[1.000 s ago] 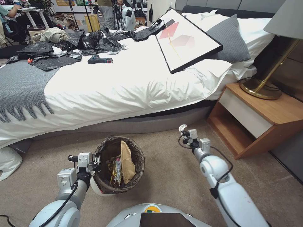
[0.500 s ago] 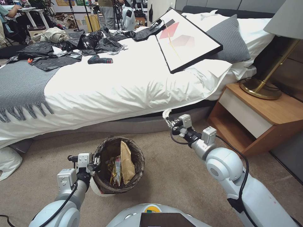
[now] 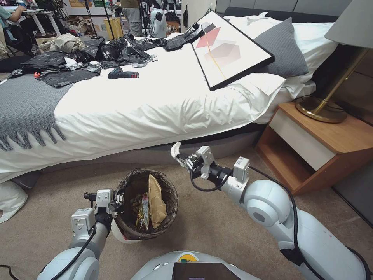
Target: Pick up the trash bin, then pick up the garbage from the floor and place it into the trash bin.
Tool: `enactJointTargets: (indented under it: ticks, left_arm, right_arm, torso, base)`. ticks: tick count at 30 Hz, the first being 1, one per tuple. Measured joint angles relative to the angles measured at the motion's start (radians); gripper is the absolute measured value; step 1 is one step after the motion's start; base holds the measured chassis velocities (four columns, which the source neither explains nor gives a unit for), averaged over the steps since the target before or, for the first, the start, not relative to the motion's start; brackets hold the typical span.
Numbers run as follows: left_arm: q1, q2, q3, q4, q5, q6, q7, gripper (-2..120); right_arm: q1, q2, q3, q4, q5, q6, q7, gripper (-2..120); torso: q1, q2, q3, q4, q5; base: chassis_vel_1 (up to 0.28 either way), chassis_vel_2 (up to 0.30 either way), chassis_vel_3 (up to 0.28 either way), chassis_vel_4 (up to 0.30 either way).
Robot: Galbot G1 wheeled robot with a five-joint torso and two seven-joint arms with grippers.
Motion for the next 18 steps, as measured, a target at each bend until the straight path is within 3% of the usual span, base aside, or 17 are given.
enactJointTargets:
  ticks: [18]
  left_arm:
    - [-0.003, -0.001, 0.002, 0.0, 0.011, -0.001, 0.007, 7]
  right_arm:
    - [0.142, -0.036, -0.258, 0.005, 0.034, -0.024, -0.014, 0]
  torso:
    - [0.0, 0.0, 0.0, 0.0, 0.0]
  base:
    - [0.0, 0.0, 0.0, 0.0]
